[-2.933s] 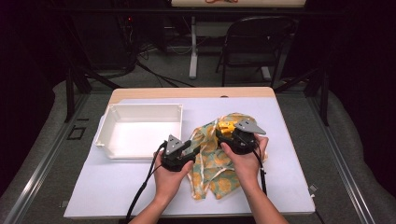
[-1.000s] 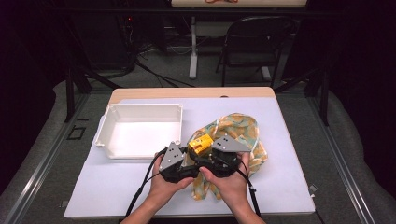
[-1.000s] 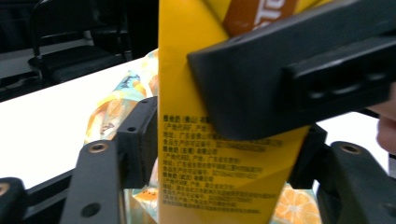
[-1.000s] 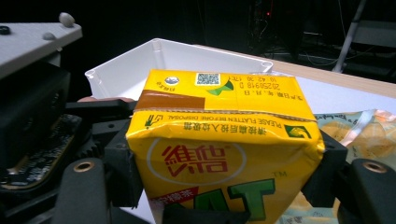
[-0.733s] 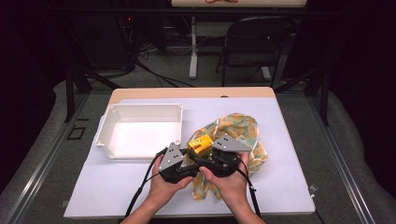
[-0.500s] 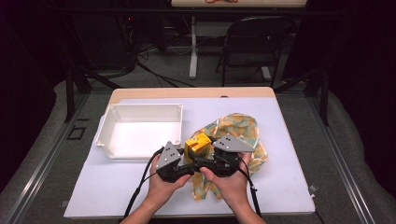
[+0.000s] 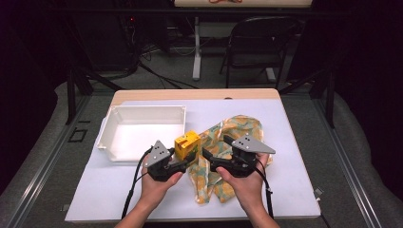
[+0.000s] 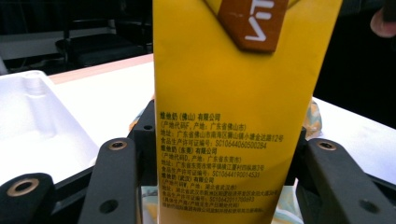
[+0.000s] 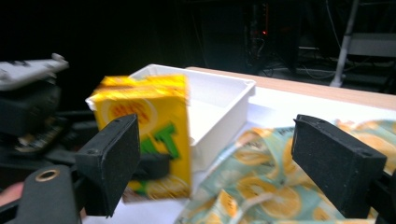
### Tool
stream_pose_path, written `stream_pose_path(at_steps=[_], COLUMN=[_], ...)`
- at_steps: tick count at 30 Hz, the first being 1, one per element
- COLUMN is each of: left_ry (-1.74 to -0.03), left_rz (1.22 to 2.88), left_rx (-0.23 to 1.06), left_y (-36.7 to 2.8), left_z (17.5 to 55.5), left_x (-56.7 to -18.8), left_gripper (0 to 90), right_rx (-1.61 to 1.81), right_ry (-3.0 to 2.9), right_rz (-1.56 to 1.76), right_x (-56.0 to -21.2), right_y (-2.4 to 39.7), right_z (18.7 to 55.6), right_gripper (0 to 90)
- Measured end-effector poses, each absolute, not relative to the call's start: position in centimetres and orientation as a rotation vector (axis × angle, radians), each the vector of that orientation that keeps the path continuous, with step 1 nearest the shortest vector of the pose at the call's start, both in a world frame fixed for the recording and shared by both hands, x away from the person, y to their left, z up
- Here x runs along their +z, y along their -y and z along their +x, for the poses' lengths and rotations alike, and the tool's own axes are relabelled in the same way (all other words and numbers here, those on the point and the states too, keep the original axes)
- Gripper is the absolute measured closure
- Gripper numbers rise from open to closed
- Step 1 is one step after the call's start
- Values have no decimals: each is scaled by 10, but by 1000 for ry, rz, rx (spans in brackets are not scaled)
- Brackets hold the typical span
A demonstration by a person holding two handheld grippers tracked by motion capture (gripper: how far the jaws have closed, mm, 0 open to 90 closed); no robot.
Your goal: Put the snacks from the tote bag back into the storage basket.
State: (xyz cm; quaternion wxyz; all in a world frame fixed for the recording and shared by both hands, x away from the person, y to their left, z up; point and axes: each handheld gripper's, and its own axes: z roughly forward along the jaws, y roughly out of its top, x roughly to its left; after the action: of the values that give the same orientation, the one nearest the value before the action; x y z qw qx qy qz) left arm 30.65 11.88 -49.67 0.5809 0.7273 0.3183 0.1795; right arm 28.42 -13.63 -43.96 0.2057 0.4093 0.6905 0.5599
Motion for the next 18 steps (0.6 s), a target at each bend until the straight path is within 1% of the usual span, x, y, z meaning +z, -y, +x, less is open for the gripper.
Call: stream_pose_path(at_steps=[6, 8, 10, 12, 13, 18], left_ry=[-758, -773, -765, -781, -770, -775], left_rz=[1676, 1663, 1665, 1655, 1654, 1637], left_rx=[423, 447, 427, 451, 434, 434], left_y=[-132, -135, -140, -143, -145, -152], left_z=[309, 310, 311, 311, 311, 314], left_x=[-493, -492, -492, -491, -491, -490], left_gripper=[505, 506, 506, 506, 507, 509], right_rx=[1499, 1490, 1478, 1471, 1464, 1443], right_ry=[-1921, -1926, -1923, -1928, -1931, -1929], right_rz=[1172, 1185, 1197, 1207, 1208, 1232], right_x=[-455, -460, -465, -468, -470, -480], right_y=[148, 154, 158, 163, 166, 180], right_z=[289, 290, 290, 290, 290, 288], right_gripper=[145, 143, 143, 142, 142, 142])
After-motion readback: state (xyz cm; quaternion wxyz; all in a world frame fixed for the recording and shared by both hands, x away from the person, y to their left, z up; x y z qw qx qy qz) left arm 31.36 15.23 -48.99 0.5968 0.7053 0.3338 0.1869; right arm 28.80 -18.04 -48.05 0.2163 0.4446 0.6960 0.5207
